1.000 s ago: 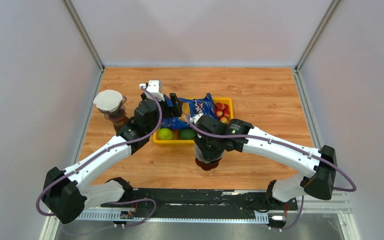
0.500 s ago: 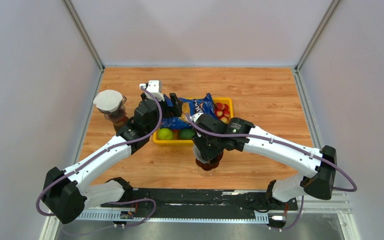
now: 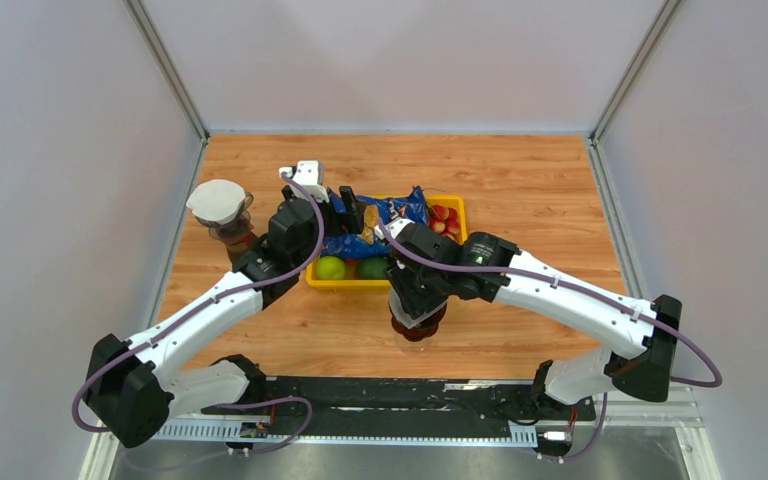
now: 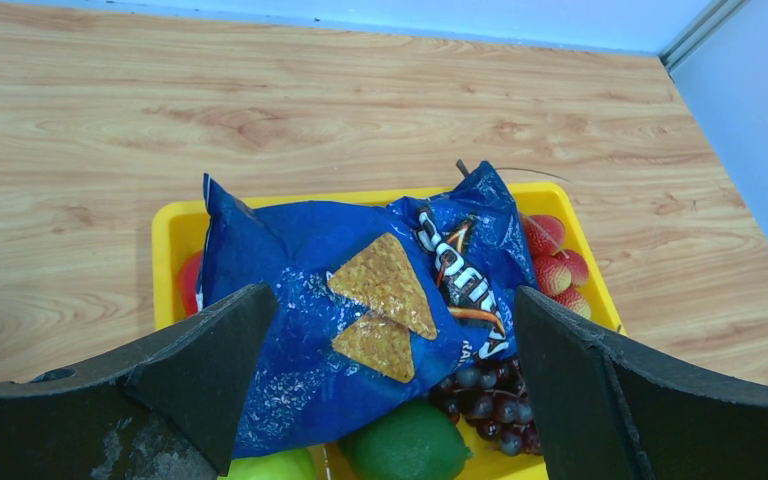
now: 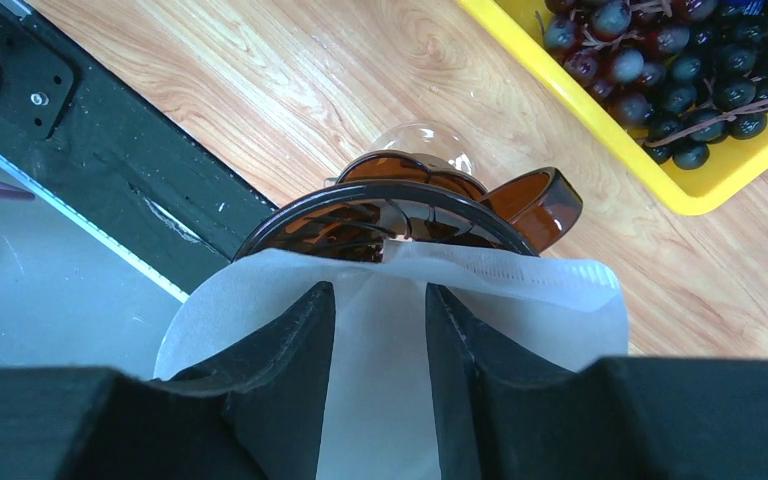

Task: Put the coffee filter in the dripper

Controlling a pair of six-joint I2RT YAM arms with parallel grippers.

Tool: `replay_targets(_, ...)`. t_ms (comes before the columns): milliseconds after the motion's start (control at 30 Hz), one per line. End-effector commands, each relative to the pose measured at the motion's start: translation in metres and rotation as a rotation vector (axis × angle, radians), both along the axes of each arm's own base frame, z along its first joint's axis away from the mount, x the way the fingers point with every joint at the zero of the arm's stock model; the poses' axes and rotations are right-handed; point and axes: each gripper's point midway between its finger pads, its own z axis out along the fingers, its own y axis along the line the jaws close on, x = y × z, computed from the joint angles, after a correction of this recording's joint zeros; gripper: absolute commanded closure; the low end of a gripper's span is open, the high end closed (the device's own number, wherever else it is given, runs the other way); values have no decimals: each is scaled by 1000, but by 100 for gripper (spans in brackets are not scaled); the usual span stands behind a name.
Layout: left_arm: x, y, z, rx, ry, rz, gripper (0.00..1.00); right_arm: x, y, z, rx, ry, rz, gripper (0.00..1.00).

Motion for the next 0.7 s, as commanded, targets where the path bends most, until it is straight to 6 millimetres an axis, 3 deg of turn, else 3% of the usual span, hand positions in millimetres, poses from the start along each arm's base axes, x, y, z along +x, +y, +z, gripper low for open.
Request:
replay_targets(0,-3,1,13,-36,-30,-5,0,1,0,27,70,-40,-23,58)
replay_targets(333,-3,1,14,-37,-29,-8,0,-1,2,47,129,-59,-11,56)
replay_targets(667,-5,2,16,-40,-33,-10,0,14,-6,104,245,-202,-55,49)
